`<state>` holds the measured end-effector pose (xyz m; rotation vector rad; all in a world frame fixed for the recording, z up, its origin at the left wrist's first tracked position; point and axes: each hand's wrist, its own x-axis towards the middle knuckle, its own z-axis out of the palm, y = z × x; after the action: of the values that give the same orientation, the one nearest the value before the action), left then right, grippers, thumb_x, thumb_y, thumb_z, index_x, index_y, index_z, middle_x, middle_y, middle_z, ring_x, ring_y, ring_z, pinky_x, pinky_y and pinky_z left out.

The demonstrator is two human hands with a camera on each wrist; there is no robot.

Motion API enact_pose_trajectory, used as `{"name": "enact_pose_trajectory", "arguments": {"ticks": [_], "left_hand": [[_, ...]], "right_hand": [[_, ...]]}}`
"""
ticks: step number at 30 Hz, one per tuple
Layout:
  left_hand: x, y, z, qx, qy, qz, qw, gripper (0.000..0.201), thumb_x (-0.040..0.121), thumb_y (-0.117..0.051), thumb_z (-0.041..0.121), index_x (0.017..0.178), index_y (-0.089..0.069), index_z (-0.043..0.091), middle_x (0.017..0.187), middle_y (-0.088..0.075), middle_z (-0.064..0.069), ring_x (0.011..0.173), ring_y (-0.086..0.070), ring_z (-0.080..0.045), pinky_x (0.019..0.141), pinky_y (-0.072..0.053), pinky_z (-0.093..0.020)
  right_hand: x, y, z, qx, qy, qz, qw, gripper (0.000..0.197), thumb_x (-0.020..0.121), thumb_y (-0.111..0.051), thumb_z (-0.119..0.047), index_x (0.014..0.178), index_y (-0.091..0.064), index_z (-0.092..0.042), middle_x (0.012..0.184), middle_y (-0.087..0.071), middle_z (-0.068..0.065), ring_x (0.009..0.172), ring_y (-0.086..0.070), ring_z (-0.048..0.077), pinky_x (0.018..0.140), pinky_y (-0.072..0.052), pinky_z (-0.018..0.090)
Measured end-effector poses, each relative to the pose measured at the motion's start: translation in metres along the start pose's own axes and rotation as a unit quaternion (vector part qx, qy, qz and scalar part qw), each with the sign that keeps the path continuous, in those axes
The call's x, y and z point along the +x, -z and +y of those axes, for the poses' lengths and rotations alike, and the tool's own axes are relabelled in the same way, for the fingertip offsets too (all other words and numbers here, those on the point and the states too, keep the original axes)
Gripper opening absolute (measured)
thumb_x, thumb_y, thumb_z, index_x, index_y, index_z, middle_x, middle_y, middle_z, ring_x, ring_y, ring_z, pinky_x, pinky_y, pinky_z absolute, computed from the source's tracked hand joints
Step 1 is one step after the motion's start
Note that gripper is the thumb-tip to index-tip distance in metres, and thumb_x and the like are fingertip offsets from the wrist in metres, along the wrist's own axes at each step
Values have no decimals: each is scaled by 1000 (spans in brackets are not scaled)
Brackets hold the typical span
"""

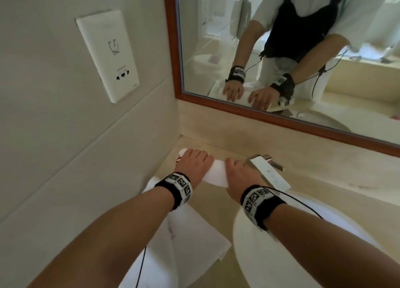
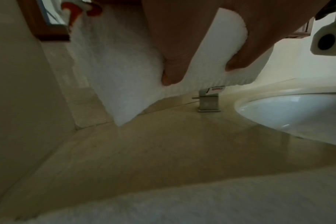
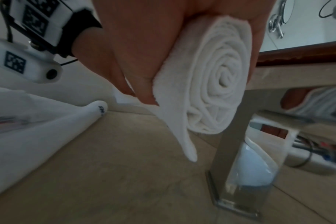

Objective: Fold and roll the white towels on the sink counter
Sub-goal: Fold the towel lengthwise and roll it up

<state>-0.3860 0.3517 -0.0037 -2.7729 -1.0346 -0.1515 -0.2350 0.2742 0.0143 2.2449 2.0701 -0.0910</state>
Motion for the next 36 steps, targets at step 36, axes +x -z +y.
{"name": "enact_pose_trajectory", "arguments": {"ticks": [36], "left_hand": [[99,-136,-118,-13,12,92,996,37,76,-42,21,111,-52,16,95,-64,-17,87,-63,-33,89,-46,-59]], "right_hand": [[183,-81,-22,-60,-12,105,993,36,74,-46,-16,107,-59,-9,90,-61,16,76,-60,33,69,-52,42]]}}
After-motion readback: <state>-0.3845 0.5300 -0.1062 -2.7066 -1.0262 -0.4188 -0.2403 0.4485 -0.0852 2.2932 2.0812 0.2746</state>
